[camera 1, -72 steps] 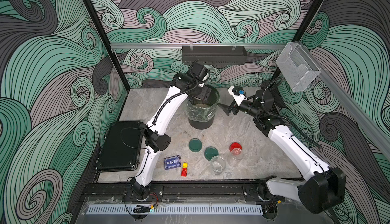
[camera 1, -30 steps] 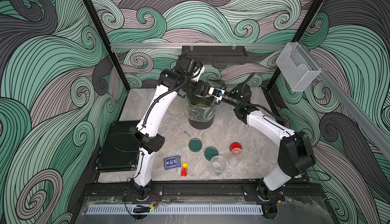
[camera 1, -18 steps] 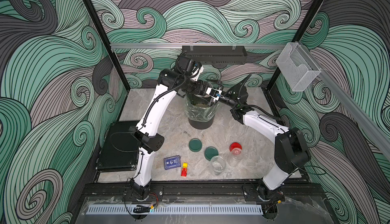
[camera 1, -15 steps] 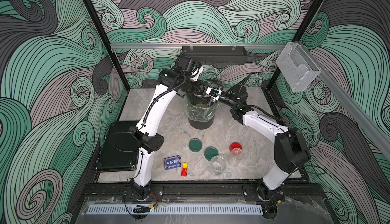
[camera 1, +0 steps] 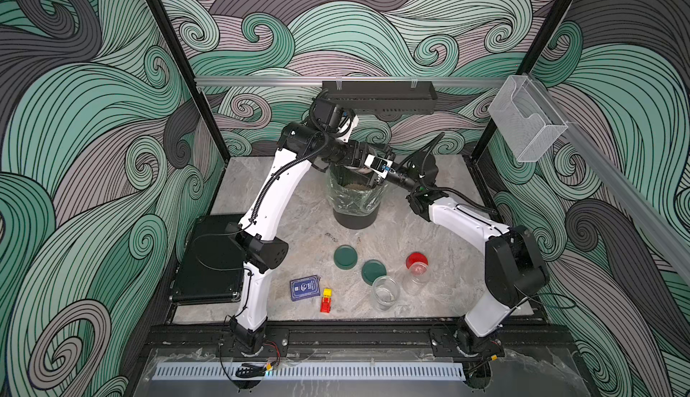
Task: Empty expired oatmeal from jars
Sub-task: Pour the expired oatmeal into the trash bin.
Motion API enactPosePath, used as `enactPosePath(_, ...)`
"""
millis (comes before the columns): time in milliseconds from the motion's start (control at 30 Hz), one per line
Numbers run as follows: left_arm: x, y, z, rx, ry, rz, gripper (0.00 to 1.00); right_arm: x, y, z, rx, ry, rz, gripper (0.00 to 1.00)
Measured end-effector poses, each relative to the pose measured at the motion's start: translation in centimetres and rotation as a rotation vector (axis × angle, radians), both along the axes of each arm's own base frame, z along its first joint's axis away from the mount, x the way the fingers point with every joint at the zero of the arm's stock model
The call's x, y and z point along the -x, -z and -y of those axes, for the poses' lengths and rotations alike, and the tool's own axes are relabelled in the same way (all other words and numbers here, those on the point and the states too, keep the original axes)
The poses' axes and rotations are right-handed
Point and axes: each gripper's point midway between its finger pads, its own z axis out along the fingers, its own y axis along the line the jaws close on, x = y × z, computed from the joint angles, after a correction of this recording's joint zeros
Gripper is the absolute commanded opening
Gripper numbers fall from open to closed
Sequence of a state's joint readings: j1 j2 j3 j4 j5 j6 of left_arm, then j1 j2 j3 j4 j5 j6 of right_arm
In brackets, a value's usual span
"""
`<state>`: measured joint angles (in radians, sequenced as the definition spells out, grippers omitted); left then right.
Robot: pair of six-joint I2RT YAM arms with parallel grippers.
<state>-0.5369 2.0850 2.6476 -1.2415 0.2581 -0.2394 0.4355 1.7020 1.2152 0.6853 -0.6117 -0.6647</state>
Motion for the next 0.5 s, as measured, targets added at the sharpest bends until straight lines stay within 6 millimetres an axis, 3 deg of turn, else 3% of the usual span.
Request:
enactPosePath(300,-0.37,-0.21,0.01,0.046,-0.016,-0.012,0.54,-0.07,-0.07,0.07,-0.027,-0.001,-0.041,0.26)
enactPosePath(500,-0.67,-0.39,-0.03,0.101,-0.031,-0.03,0.68,-0.1,-0.14,0.14,-0.048,-0.005,-0.072,0.18)
